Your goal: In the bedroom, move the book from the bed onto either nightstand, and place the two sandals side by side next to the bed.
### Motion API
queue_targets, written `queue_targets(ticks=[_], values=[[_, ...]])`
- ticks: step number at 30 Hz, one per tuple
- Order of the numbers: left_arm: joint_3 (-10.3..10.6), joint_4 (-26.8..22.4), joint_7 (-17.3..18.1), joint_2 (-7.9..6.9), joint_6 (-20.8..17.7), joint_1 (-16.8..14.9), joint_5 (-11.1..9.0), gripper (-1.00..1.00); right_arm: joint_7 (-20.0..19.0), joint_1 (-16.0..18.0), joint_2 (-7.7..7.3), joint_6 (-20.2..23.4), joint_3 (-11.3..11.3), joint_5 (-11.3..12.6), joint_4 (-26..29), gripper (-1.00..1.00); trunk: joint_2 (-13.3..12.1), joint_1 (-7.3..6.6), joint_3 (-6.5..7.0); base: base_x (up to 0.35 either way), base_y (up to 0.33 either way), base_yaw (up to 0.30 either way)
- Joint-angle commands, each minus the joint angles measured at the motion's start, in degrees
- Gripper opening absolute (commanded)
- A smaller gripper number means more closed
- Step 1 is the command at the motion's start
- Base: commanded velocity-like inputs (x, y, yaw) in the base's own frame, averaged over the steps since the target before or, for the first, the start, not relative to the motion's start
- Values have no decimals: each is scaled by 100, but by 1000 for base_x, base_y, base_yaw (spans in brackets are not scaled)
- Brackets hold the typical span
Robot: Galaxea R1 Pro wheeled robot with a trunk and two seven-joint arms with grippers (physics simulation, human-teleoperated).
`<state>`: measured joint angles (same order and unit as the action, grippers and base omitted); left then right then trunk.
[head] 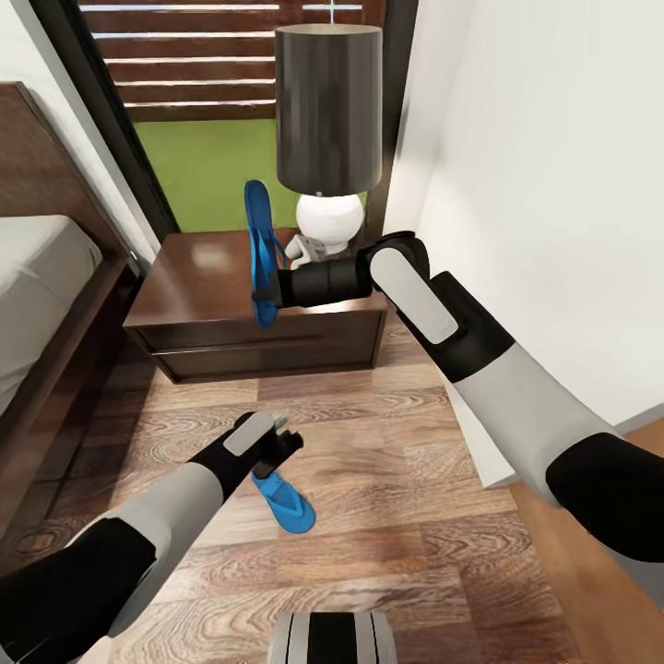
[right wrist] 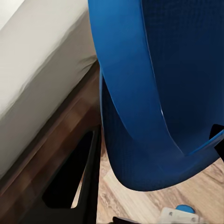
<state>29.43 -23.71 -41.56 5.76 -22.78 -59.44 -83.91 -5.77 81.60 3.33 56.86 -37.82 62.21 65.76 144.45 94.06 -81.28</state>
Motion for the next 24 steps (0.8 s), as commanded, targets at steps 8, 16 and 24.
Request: queue_targets(ticks=[8, 16, 24], values=[[36, 259, -28, -10, -33, -13, -26, 100, -64, 5, 8, 18, 3, -42, -1, -100, 13, 19, -182, 0, 0, 0], [36, 357, -42, 5, -44, -17, -39, 100, -64, 5, 10, 18, 3, -42, -1, -100, 21, 35, -315, 0, 0, 0], [36, 366, -53, 20, -45, -15, -53, 100, -64, 5, 10, 18, 3, -42, -1, -100, 21, 35, -315, 0, 0, 0]])
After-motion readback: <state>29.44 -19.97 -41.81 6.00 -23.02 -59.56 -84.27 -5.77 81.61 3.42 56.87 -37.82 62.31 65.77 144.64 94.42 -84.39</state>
